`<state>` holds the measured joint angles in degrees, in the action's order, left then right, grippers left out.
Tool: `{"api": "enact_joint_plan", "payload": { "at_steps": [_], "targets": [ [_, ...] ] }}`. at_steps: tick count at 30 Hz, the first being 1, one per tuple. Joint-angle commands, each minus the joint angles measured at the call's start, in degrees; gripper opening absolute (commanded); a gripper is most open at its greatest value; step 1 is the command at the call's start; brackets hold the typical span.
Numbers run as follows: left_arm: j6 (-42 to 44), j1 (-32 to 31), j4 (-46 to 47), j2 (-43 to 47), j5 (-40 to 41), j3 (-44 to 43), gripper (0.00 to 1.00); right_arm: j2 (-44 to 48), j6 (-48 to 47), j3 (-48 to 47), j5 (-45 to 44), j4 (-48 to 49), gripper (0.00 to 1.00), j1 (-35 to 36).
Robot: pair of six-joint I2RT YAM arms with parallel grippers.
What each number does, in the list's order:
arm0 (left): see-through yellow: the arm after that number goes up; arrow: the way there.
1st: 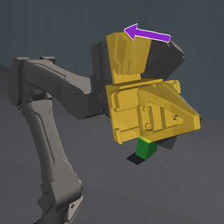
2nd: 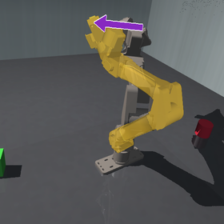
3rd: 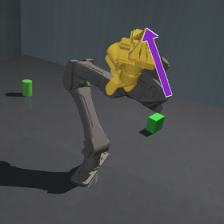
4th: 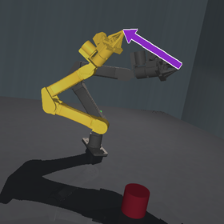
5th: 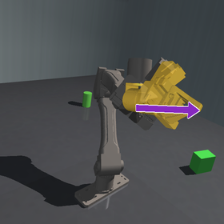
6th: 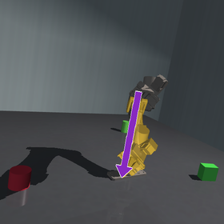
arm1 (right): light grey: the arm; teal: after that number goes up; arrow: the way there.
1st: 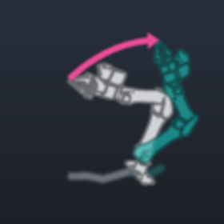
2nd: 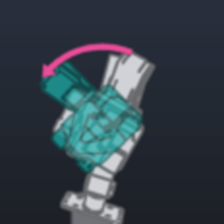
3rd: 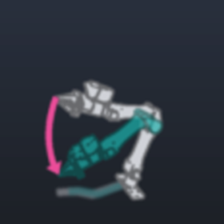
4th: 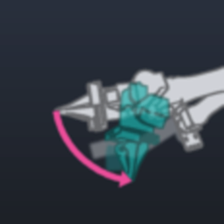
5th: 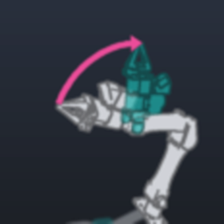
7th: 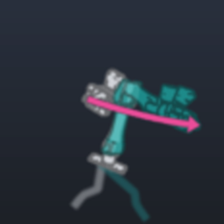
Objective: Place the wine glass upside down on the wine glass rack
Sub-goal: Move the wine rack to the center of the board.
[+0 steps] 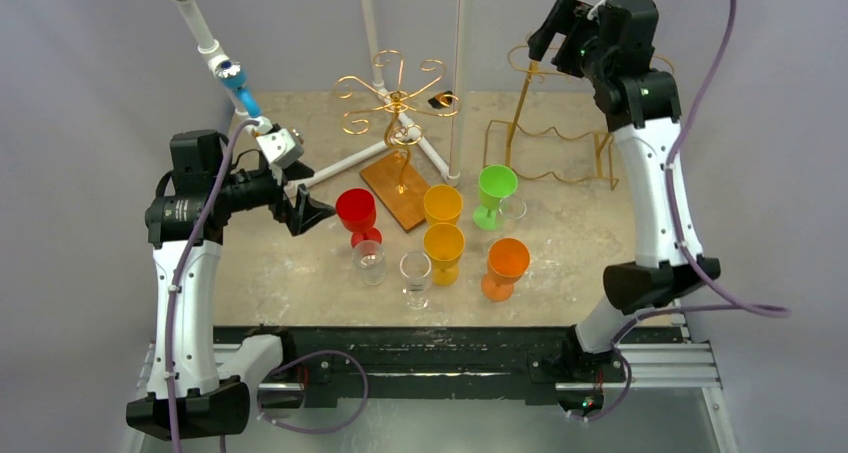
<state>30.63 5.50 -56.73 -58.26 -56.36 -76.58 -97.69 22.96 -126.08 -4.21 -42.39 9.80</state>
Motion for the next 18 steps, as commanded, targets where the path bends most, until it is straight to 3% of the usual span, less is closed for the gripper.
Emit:
{"api": "enact_joint_plan", "payload": {
  "at_steps": [1,6,11,15,18],
  "targets": [
    [-0.2,0.1,-0.7,0.6,0.5,-0.7,1.0,8.3,-0.3,5.2,-5.9,-1.0,0.94,3.4],
    [-0.3,0.1,-1.4,0.4,1.2,-1.4,1.0,18.6,-0.4,18.1,-12.6,0.1,0.9,13.8],
    [-1.5,0.1,-1.0,0.7,2.4,-1.1,1.0,26.6,3.0,32.6,-20.3,-0.7,0.74,29.8],
    [-1.3,0.0,-1.7,0.7,2.6,-1.5,1.0,28.4,7.9,40.6,-27.0,-2.8,0.67,44.8],
    [-0.6,0.1,-2.3,0.9,2.9,-1.5,1.0,25.7,11.1,44.0,-30.1,-4.8,0.66,51.6]
  ]
}}
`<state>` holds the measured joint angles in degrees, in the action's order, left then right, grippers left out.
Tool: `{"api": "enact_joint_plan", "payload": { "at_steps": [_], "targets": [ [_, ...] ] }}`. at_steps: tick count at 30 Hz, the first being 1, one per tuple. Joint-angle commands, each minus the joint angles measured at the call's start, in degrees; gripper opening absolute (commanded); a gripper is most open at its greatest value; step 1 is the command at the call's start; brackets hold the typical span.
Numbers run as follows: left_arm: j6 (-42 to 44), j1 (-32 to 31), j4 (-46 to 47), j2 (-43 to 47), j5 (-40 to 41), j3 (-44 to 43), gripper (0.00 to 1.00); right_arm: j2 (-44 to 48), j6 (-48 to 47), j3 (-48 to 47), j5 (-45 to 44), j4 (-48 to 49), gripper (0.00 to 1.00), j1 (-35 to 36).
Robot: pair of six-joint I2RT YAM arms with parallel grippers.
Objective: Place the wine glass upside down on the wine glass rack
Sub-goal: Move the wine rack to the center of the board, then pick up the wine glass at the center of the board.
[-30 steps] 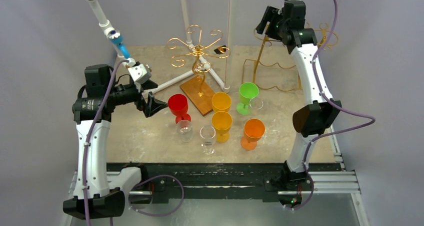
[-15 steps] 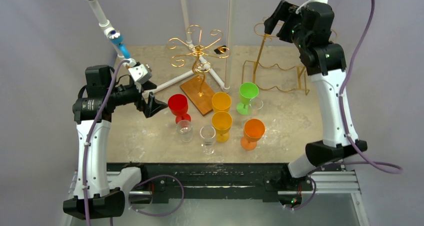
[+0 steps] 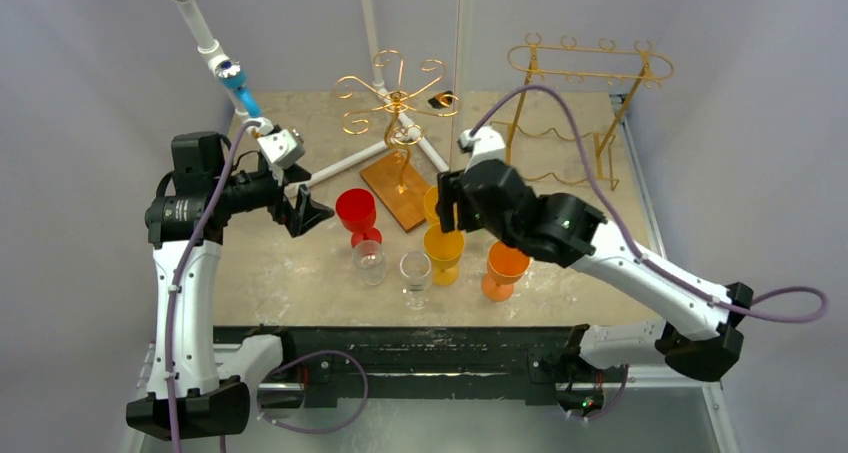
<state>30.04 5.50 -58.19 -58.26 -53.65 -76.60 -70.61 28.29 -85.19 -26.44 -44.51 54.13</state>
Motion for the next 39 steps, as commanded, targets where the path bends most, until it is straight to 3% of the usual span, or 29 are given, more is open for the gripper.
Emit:
{"api": "enact_joint_plan", "payload": {
  "at_steps": [1,21,27,33,39],
  "targets": [
    [0.2,0.1,-1.2,1.0,0.4,-1.4,1.0,-2.4,6.7,3.5,-8.4,-3.7,0.66,8.2],
    [1.2,0.1,-3.4,2.7,-0.6,-2.9,1.0,-5.5,9.1,18.4,-4.5,1.8,0.6,7.8],
    [1.5,0.0,-3.8,3.3,-0.5,-2.9,1.0,-5.5,8.4,20.2,-3.2,3.7,0.45,6.1],
    [1.6,0.1,-3.8,3.4,-0.8,-2.8,1.0,-4.7,8.0,20.2,-4.0,3.0,0.22,5.1],
    [1.3,0.0,-3.6,3.2,-1.5,-2.8,1.0,-1.5,7.5,18.8,-4.8,1.2,0.07,4.9]
  ]
}}
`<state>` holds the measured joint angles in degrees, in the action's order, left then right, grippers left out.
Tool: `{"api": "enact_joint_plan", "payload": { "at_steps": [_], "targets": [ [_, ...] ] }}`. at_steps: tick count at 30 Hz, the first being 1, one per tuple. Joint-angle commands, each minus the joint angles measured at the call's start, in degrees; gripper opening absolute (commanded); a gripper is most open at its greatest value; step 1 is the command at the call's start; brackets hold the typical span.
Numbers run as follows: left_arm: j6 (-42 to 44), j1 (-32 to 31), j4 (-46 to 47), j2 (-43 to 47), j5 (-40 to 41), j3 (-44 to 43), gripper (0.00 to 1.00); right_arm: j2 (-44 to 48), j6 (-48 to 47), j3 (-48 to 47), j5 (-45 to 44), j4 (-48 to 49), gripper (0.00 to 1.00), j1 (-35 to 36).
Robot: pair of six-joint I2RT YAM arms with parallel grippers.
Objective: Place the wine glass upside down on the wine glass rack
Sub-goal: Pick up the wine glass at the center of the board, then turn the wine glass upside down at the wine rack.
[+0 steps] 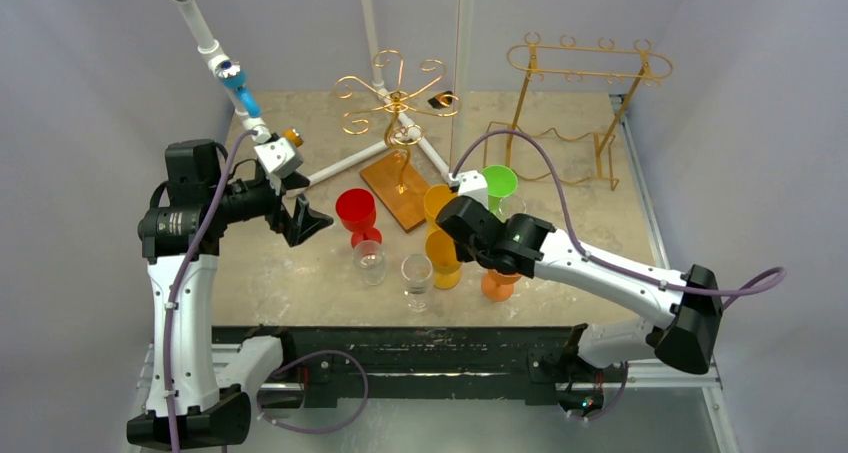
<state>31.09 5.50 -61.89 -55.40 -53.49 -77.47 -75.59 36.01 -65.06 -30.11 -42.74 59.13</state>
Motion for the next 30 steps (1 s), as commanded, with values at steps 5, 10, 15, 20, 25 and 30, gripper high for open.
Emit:
{"api": "enact_joint_plan", "payload": {
  "at_steps": [5,10,15,20,25,30],
  "targets": [
    [-0.8,0.1,0.9,0.4,-2.5,-1.7,1.0,4.9,-0.9,-3.7,-2.3,-2.6,0.0,-0.2],
    [-2.7,0.1,2.5,0.8,-3.0,-1.4,1.0,5.8,-2.4,-9.0,-2.7,-5.4,0.0,-0.2],
    [-6.1,0.1,4.7,0.7,-3.9,-1.6,1.0,8.4,-5.4,-18.2,-0.9,-8.9,0.0,-0.2],
    [-8.5,0.1,5.5,0.2,-6.3,-2.6,1.0,10.7,-8.9,-31.4,1.5,-10.8,0.0,-0.2],
    [-11.4,0.1,6.3,-0.4,-11.1,-3.1,1.0,9.7,-11.7,-39.3,5.8,-8.5,0.0,-0.2],
    [-18.0,0.0,9.7,-0.8,-17.7,-3.0,1.0,6.8,-12.7,-41.2,6.8,-3.8,0.0,-0.2]
  ]
}}
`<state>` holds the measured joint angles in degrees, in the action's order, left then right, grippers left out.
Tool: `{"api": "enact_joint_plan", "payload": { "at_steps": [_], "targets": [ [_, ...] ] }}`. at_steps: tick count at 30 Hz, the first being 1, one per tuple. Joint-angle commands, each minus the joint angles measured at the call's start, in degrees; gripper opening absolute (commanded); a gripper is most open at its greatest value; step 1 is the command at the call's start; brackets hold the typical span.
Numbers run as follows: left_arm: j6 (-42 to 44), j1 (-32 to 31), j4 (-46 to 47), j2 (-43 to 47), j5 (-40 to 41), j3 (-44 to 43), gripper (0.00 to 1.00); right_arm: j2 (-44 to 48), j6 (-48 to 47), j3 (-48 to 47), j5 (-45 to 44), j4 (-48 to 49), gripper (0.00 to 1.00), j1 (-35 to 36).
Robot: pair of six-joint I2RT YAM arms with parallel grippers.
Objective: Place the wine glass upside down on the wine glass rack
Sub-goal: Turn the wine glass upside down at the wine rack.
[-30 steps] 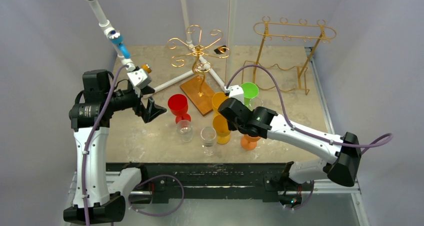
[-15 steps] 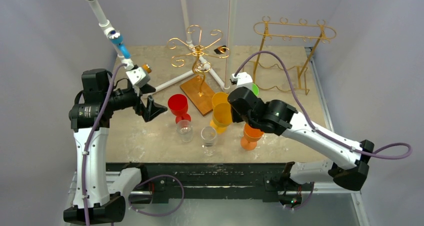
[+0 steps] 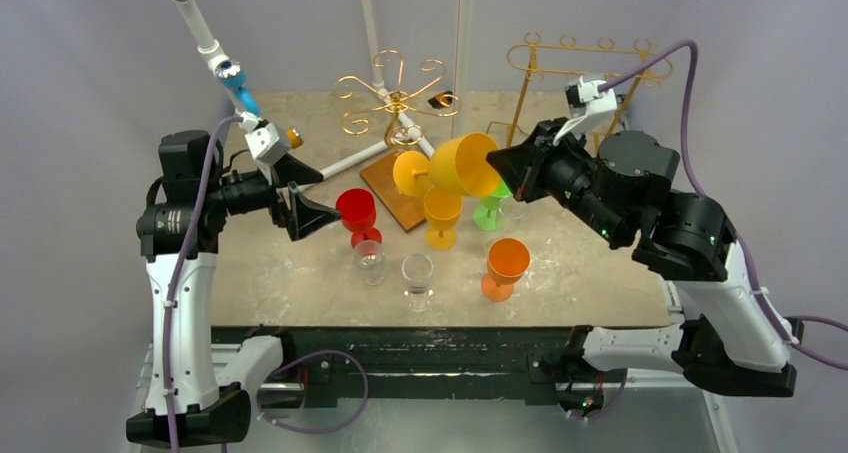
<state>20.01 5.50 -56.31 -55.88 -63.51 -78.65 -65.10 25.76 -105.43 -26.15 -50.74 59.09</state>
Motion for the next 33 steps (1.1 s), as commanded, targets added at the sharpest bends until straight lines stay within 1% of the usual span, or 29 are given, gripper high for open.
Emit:
{"api": "enact_joint_plan", "payload": {
  "at_steps": [1,3,6,8,9,12,14,15,17,20,23,25,27,30,33],
  "targets": [
    [-8.2,0.1,5.3,-0.3,-9.0,-1.5,1.0,-4.4,-2.7,-1.0,3.1,5.7,0.0,-0.2],
    [-12.1,0.0,8.1,0.0,-9.9,-0.3,1.0,-5.2,-2.9,-1.5,3.9,7.5,0.0,-0.2],
    [-20.5,0.0,17.2,1.0,-10.7,3.1,1.0,-6.6,-2.9,-2.5,5.2,9.8,0.0,-0.1],
    [-26.8,-0.7,23.1,1.6,-9.5,5.3,1.0,-7.5,-2.8,-3.1,6.1,11.5,0.0,-0.1],
    [-29.0,-1.7,25.4,1.8,-7.6,5.9,1.0,-7.8,-2.8,-3.2,6.7,12.2,0.0,-0.1],
    [-29.4,-6.6,24.9,1.0,-1.6,5.7,1.0,-8.5,-2.3,-3.3,8.4,14.2,0.0,-0.1],
    [-28.0,-10.5,22.7,-0.2,2.7,4.9,1.0,-8.8,-2.1,-3.4,9.3,14.8,0.0,0.0],
    [-27.3,-11.5,22.1,-0.7,3.8,4.8,1.0,-9.0,-2.0,-3.5,9.8,15.1,0.0,-0.1],
    [-27.0,-11.9,21.9,-1.3,4.8,4.9,0.97,-9.1,-1.9,-3.1,10.5,15.5,0.0,0.0],
    [-25.7,-11.9,21.3,-1.6,6.3,4.6,0.88,-9.0,-1.9,-2.5,10.9,15.7,0.0,0.0],
    [-25.1,-11.9,21.1,-1.4,6.3,4.6,0.83,-8.1,-2.0,-1.4,11.3,16.2,0.0,0.0],
    [-24.9,-11.9,21.1,-1.5,6.2,4.7,0.77,-7.6,-2.0,-0.6,12.1,16.6,0.0,0.1],
    [-25.1,-11.9,21.8,-1.7,6.1,4.6,0.68,-7.1,-2.1,0.8,13.9,17.3,0.0,0.0],
    [-26.1,-11.9,23.7,-2.1,6.2,4.6,0.45,-6.2,-2.2,3.4,16.2,18.3,0.0,0.0],
    [-25.0,-11.9,23.4,-2.5,6.5,3.4,0.22,-5.3,-2.3,5.7,17.9,18.6,0.0,0.2]
  ]
}}
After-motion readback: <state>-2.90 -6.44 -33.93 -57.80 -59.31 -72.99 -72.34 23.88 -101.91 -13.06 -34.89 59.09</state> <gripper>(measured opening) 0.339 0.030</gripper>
